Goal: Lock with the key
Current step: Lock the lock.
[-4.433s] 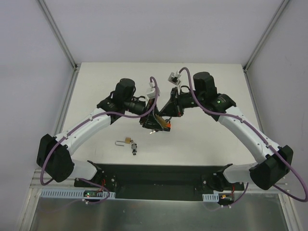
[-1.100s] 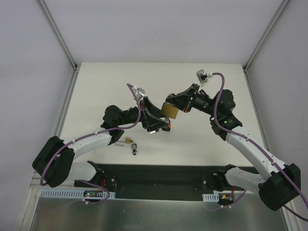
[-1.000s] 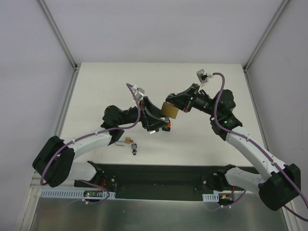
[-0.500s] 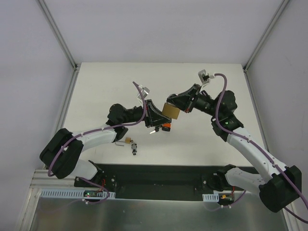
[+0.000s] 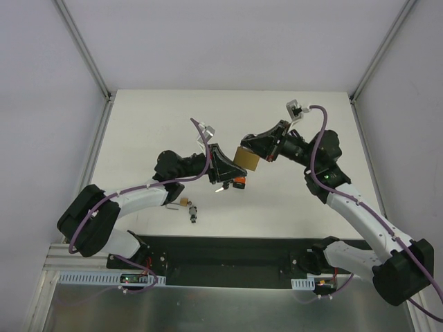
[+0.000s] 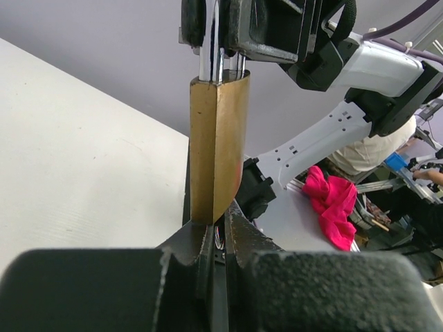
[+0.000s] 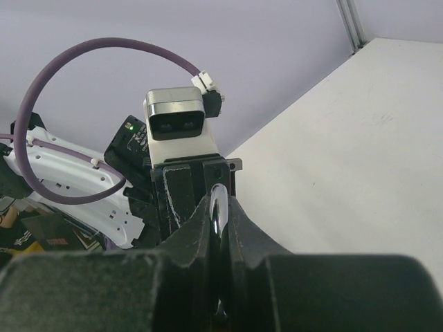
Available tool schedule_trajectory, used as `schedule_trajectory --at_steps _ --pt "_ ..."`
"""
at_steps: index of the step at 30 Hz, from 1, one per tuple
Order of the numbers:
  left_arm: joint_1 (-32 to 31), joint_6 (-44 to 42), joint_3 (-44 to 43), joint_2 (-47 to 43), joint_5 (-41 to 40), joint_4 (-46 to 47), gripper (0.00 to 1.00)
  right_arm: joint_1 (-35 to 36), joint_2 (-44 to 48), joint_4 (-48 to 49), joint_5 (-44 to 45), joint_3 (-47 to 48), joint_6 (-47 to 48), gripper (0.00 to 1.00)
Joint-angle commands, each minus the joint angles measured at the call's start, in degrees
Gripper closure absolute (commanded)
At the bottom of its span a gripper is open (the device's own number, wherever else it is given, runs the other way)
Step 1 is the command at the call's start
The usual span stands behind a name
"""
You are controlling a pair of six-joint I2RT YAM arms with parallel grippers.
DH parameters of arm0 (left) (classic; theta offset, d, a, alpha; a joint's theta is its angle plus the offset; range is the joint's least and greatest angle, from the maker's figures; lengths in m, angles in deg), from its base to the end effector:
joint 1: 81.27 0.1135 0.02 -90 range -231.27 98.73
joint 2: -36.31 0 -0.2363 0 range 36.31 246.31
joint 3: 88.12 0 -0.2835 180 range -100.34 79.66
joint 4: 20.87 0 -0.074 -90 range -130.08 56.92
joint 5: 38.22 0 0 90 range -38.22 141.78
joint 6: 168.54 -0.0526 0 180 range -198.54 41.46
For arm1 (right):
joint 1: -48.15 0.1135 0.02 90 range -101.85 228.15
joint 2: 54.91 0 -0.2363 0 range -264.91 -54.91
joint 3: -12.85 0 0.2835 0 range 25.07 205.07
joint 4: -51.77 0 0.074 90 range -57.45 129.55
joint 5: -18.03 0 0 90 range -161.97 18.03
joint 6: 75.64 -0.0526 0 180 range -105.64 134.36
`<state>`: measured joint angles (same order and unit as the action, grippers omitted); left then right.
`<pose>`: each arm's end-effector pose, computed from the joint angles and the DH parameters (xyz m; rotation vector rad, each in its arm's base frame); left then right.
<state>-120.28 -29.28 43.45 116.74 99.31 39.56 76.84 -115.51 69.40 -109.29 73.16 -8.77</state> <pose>0.2222 -0.2300 0.2484 0.7592 1.2465 -1.7428 0.2462 0.1711 0.3525 -0.6589 1.2688 1.1666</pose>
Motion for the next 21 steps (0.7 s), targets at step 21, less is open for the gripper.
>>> schedule_trajectory --at_steps 21 --pt "-2.6 -2.7 6.4 -1.9 1.1 2.2 1.0 -2.3 -0.2 6.6 3.5 1.0 -0.9 0.99"
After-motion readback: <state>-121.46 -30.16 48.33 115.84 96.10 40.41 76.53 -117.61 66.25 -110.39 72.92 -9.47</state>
